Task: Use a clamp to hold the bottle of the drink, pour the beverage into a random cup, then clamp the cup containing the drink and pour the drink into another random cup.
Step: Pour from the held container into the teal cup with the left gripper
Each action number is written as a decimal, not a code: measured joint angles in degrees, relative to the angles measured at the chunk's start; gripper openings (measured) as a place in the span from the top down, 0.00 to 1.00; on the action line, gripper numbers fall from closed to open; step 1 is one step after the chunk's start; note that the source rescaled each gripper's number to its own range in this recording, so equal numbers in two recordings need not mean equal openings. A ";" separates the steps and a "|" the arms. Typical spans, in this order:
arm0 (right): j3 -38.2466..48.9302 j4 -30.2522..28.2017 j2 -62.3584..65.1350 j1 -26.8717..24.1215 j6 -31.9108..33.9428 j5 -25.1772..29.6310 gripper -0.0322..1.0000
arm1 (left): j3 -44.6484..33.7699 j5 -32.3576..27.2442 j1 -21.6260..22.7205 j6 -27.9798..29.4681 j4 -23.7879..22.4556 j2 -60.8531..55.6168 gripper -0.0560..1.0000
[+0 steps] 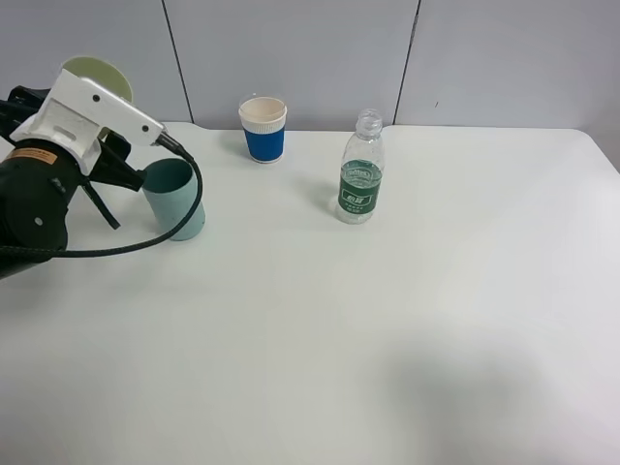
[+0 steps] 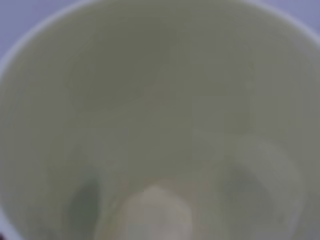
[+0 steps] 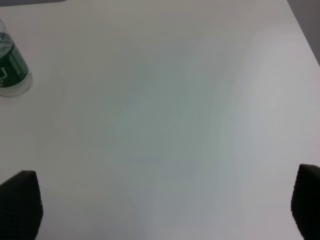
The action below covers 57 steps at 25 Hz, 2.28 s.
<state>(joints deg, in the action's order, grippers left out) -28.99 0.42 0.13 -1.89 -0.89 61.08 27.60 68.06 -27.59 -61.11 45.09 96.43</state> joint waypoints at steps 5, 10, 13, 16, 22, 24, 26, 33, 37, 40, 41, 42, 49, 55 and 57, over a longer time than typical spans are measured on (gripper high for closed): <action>0.00 0.00 0.00 0.00 0.00 0.00 0.00 | 2.52 -2.93 -0.02 -7.31 1.95 0.00 0.90; 0.00 0.00 0.00 0.00 0.00 0.00 0.00 | 4.43 -5.75 -0.02 -13.88 3.14 0.00 0.90; 0.00 0.00 0.00 0.00 0.00 0.00 0.00 | 5.21 -6.37 -0.02 -18.47 4.80 0.00 0.90; 0.00 0.00 0.00 0.00 0.00 0.00 0.00 | 5.31 -6.42 -0.02 -23.66 5.55 0.00 0.90; 0.00 0.00 0.00 0.00 0.00 0.00 0.00 | 5.31 -6.48 -0.02 -28.22 5.95 0.00 0.90; 0.00 0.00 0.00 0.00 0.00 0.00 0.00 | 5.31 -6.48 -0.02 -29.74 5.95 0.00 0.90; 0.00 0.00 0.00 0.00 0.00 0.00 0.00 | 5.31 -6.48 -0.02 -31.22 6.05 0.00 0.90; 0.00 0.00 0.00 0.00 0.00 0.00 0.00 | 5.31 -6.48 -0.02 -36.05 6.30 0.00 0.90; 0.00 0.00 0.00 0.00 0.00 0.00 0.00 | 5.31 -6.48 -0.02 -37.35 6.30 0.00 0.90; 0.00 0.00 0.00 0.00 0.00 0.00 0.00 | 5.31 -6.48 -0.02 -37.49 6.35 0.00 0.90; 0.00 0.00 0.00 0.00 0.00 0.00 0.00 | 5.31 -6.48 -0.02 -37.49 6.42 0.00 0.90; 0.00 0.00 0.00 0.00 0.00 0.00 0.00 | 5.31 -6.48 -0.02 -37.49 6.48 0.00 0.90; 0.00 0.00 0.00 0.00 0.00 0.00 0.00 | 5.31 -6.48 -0.02 -37.62 8.09 0.00 0.90; 0.00 0.00 0.00 0.00 0.00 0.00 0.00 | 5.31 -6.07 -0.02 -39.46 8.29 0.00 0.90; 0.00 0.00 0.00 0.00 0.00 0.00 0.00 | 5.31 -5.79 -0.02 -40.46 8.51 0.00 0.90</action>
<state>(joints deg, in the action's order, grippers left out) -28.99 0.42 0.13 -1.89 -0.89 61.08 32.91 62.27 -27.61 -101.56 53.60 96.43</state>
